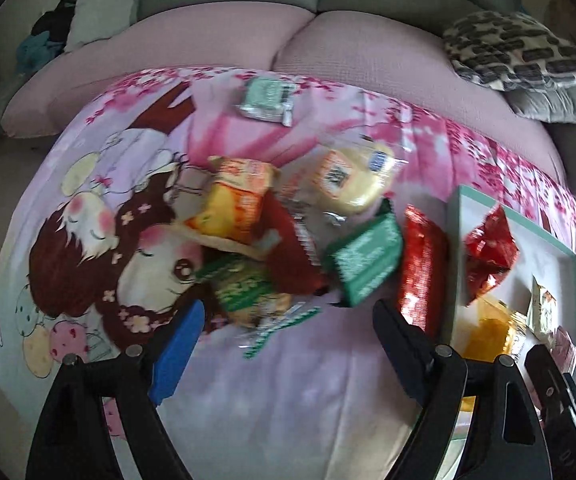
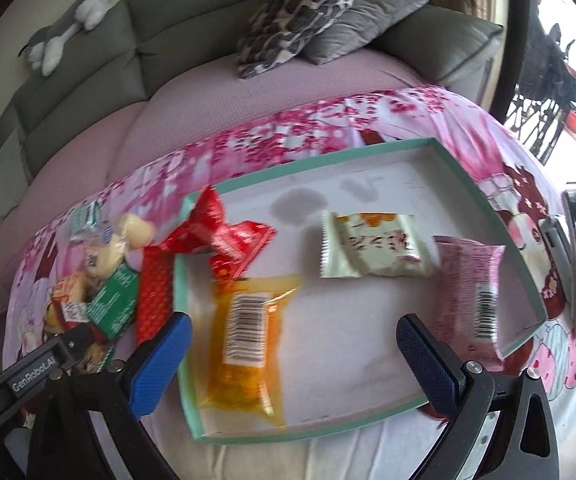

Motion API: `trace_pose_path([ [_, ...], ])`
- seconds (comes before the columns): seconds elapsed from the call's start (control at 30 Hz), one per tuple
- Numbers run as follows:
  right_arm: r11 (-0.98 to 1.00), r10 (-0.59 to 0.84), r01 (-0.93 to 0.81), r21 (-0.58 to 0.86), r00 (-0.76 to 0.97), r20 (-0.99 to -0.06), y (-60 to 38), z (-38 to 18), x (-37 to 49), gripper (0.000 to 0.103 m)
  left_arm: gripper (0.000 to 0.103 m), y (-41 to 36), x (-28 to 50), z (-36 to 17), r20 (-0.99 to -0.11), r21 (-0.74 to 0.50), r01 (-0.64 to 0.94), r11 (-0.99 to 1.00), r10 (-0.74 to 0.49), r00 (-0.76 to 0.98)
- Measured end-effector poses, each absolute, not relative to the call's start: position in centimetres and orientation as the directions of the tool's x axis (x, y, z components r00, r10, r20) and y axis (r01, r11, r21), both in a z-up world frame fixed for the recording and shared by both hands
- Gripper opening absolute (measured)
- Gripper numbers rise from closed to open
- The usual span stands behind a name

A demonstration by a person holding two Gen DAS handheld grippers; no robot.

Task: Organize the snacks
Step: 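Withdraw both open tools from the tray toward the snack heap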

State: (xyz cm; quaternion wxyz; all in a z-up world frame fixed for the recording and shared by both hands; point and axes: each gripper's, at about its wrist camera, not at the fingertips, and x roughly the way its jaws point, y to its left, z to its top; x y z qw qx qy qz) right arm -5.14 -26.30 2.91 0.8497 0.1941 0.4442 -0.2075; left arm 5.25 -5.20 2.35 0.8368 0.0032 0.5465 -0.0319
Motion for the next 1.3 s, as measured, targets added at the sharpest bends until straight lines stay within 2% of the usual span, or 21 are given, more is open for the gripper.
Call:
trace_pose_path([
  [0.27, 0.888, -0.131, 0.438, 0.142, 0.536, -0.834, -21.8, 3.1, -3.7, 0.103, 0.088, -1.2, 6.3, 3.2, -0.905, -0.022, 0.008, 1.0, -0.023, 0.424],
  [0.43, 0.916, -0.097, 0.376, 0.138, 0.543, -0.834, -19.1, 3.0, -2.6, 0.103, 0.088, 2.4, 7.1, 3.0, -0.913, -0.032, -0.088, 0.996, 0.006, 0.407],
  [0.67, 0.931, -0.025, 0.32, 0.174, 0.532, -0.847, -16.6, 1.8, -0.9, 0.103, 0.088, 5.8, 7.5, 2.7, -0.918, -0.09, -0.169, 0.982, -0.016, 0.396],
  [1.3, 0.932, -0.02, 0.324, 0.165, 0.5, -0.866, -16.7, 0.1, 1.7, 0.103, 0.088, 3.1, 10.0, -1.2, -0.955, -0.129, -0.093, 0.987, -0.099, 0.279],
])
